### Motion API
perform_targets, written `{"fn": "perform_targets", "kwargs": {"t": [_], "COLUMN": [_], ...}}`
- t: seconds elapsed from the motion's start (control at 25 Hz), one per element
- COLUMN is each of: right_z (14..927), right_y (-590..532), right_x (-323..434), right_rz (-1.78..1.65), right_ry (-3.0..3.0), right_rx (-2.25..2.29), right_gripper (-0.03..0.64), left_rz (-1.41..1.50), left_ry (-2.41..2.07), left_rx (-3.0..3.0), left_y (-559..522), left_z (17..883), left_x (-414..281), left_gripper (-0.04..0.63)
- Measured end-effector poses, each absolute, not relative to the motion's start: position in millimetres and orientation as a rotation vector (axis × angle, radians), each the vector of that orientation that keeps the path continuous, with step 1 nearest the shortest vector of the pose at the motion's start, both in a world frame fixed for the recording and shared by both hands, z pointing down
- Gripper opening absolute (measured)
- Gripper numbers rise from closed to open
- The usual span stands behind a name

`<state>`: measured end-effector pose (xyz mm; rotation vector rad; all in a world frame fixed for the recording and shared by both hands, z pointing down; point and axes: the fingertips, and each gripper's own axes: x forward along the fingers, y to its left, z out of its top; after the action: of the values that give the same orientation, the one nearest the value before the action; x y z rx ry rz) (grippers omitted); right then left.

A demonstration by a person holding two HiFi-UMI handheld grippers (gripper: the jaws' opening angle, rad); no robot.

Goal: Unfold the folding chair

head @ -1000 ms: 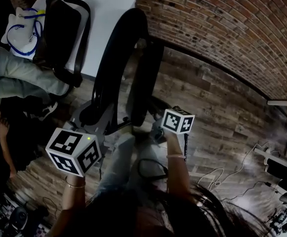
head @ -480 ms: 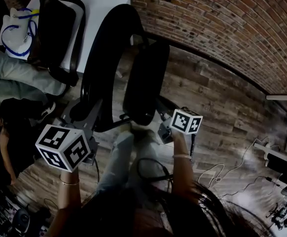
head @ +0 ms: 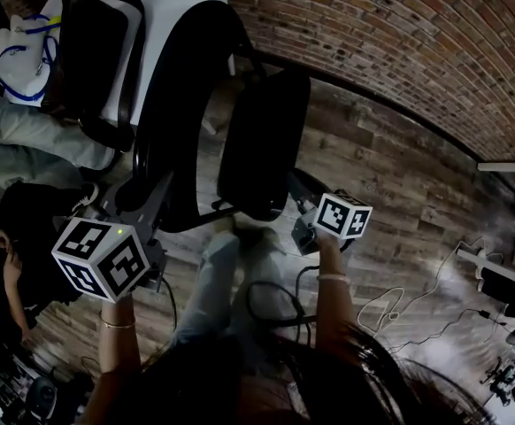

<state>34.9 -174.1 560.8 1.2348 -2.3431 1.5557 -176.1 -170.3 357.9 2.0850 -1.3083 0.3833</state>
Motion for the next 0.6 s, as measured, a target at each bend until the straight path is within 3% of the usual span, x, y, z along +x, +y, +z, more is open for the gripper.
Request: {"fn": "perform_targets", "kwargs": {"t": [0.6], "right_z": [578.4], "right_y": [-163.3], "right_x": [81.1], "right_rz": [1.542], "right_ry": [-2.29], "right_rx": [1.344], "right_gripper": [0.097], "left_rz": [0.358], "left_ry": [-1.287], "left_rx": [2.089], "left_y": [-167.4], "left_z": [366.5], "left_x": [-173.7], "left_gripper": [0.077]}}
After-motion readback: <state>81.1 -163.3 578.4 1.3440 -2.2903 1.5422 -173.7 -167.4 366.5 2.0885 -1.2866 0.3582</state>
